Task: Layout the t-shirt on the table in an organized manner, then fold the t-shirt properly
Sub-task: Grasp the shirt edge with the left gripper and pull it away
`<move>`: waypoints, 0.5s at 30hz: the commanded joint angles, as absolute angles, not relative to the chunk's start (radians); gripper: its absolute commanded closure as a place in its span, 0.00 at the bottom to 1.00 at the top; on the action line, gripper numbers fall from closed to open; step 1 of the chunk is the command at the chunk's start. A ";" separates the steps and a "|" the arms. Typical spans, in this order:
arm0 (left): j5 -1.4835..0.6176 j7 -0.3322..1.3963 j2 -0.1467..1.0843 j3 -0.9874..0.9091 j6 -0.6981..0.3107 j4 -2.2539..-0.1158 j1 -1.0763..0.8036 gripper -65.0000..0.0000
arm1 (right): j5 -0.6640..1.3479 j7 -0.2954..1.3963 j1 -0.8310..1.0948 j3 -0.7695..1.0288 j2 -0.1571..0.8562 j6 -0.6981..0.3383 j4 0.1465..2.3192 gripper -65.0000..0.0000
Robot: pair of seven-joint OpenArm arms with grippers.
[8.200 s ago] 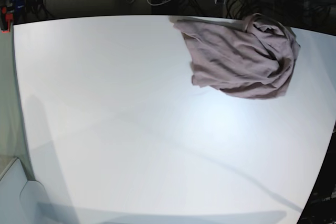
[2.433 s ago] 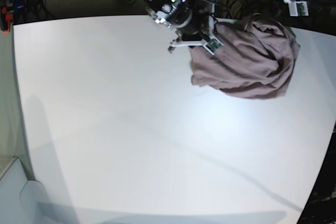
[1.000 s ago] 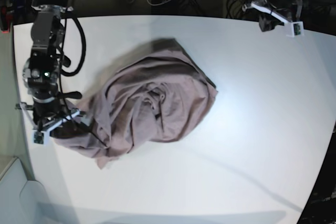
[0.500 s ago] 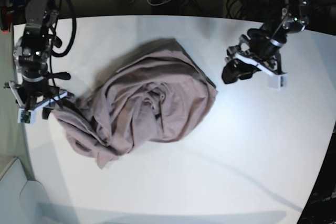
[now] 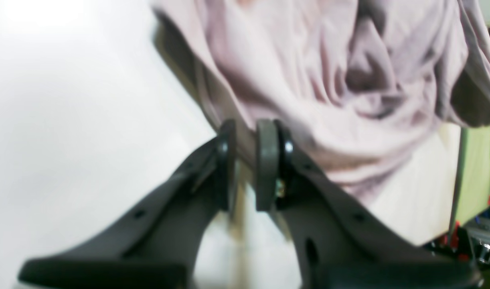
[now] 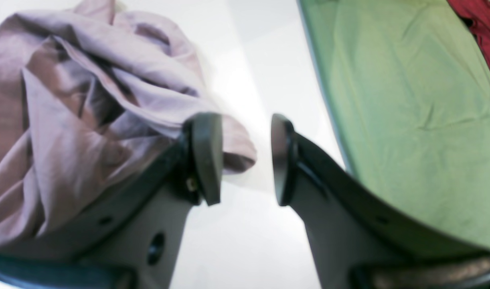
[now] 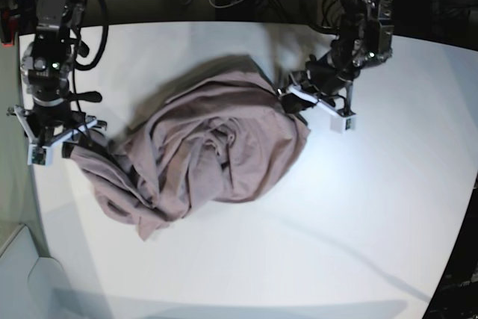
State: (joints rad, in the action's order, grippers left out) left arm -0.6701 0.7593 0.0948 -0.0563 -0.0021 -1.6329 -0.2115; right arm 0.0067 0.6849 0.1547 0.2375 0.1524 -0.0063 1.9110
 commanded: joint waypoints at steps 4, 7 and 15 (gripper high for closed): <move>-0.680 0.734 0.091 -0.053 -0.005 -1.601 -0.189 0.87 | 0.005 0.661 0.148 0.242 0.163 -0.007 1.931 0.67; -0.679 0.728 0.076 -0.053 -0.005 -1.560 -0.180 0.87 | 0.005 0.661 0.148 0.242 0.163 -0.007 1.931 0.67; -0.684 0.728 0.081 -0.056 -0.005 -1.531 -0.170 1.00 | 0.005 0.661 0.148 0.242 0.163 -0.007 1.931 0.67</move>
